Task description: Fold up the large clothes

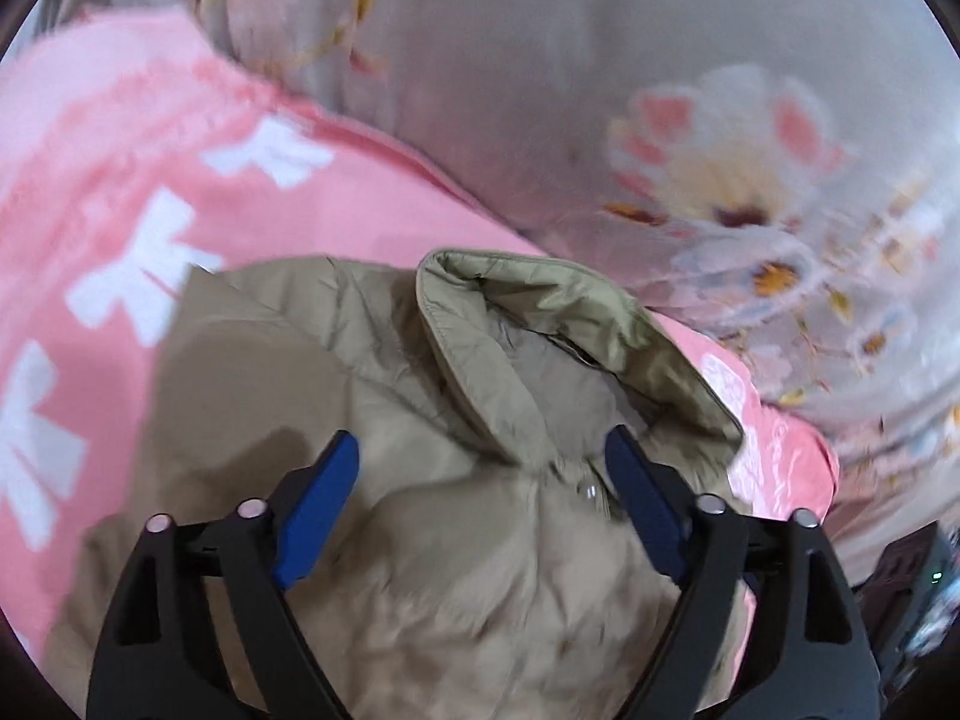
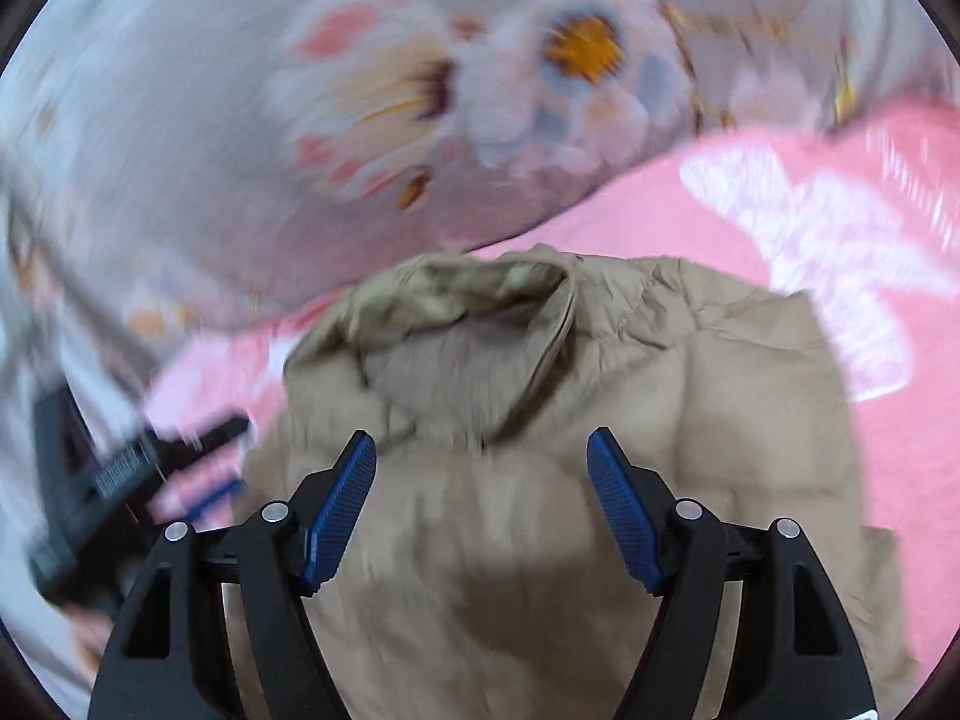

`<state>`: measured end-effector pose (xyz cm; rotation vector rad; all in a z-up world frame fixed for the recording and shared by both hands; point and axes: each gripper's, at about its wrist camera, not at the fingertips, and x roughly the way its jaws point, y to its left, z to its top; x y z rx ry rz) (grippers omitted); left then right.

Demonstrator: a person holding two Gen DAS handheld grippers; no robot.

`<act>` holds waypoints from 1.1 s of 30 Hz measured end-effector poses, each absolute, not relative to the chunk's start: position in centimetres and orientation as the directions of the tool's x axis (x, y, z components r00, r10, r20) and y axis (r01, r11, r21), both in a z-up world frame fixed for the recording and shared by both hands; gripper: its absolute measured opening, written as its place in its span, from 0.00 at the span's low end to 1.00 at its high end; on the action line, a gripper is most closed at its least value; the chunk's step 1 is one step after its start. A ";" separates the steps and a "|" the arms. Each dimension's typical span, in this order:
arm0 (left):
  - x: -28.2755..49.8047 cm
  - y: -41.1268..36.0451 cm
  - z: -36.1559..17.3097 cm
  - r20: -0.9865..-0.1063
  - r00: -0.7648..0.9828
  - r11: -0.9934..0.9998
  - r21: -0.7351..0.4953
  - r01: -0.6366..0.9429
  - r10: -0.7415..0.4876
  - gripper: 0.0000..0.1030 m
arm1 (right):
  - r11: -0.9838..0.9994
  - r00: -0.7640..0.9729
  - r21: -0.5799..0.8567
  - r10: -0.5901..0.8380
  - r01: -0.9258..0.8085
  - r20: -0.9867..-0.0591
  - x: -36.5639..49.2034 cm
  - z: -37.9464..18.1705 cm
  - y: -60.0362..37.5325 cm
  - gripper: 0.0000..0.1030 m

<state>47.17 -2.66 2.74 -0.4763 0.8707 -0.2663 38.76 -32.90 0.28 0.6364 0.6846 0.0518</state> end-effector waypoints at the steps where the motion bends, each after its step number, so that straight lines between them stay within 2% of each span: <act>1: 47.9 -2.9 2.3 -0.679 0.604 0.864 -0.503 0.030 -0.416 0.48 | 0.782 0.773 0.599 0.271 0.170 -0.574 40.1 -0.6 -33.4 0.59; 2: 48.7 -3.4 1.7 -0.693 0.583 0.865 -0.500 0.037 -0.425 0.36 | 0.770 0.761 0.612 0.284 0.181 -0.583 40.9 -1.2 -33.6 0.45; 3: 49.5 -4.1 1.1 -0.713 0.554 0.873 -0.485 0.052 -0.429 0.06 | 0.755 0.741 0.627 0.306 0.193 -0.597 41.8 -2.0 -33.7 0.19; 4: 49.8 -4.5 0.7 -0.725 0.539 0.877 -0.476 0.059 -0.430 0.04 | 0.750 0.727 0.631 0.320 0.197 -0.608 42.3 -2.5 -33.6 0.06; 7: 48.7 -4.1 0.8 -0.698 0.576 0.886 -0.450 0.107 -0.424 0.03 | 0.799 0.754 0.583 0.291 0.148 -0.590 40.9 -2.2 -33.2 0.05; 10: 48.6 -3.5 -0.7 -0.714 0.579 0.907 -0.403 0.120 -0.394 0.03 | 0.893 0.748 0.423 0.175 0.153 -0.640 40.7 -2.9 -32.3 0.05; 12: 48.9 -3.8 -2.1 -0.735 0.568 0.922 -0.368 0.123 -0.370 0.03 | 0.911 0.720 0.378 0.149 0.167 -0.678 41.4 -4.3 -31.7 0.04; 17: 48.2 -4.5 -3.6 -0.718 0.607 0.937 -0.313 0.155 -0.340 0.04 | 0.950 0.704 0.267 0.079 0.162 -0.706 42.0 -5.6 -30.2 0.02; 23: 48.1 -5.2 -4.5 -0.721 0.619 0.949 -0.266 0.168 -0.312 0.04 | 0.956 0.704 0.239 0.054 0.167 -0.708 41.6 -6.6 -29.9 0.00; 30: 48.0 -5.2 -4.6 -0.721 0.627 0.955 -0.249 0.163 -0.296 0.05 | 0.949 0.695 0.277 0.095 0.154 -0.713 42.0 -6.7 -30.9 0.01; 33: 46.6 -4.3 -3.0 -0.731 0.621 0.959 -0.224 0.176 -0.284 0.08 | 0.942 0.671 0.303 0.131 0.146 -0.730 40.2 -5.5 -31.8 0.03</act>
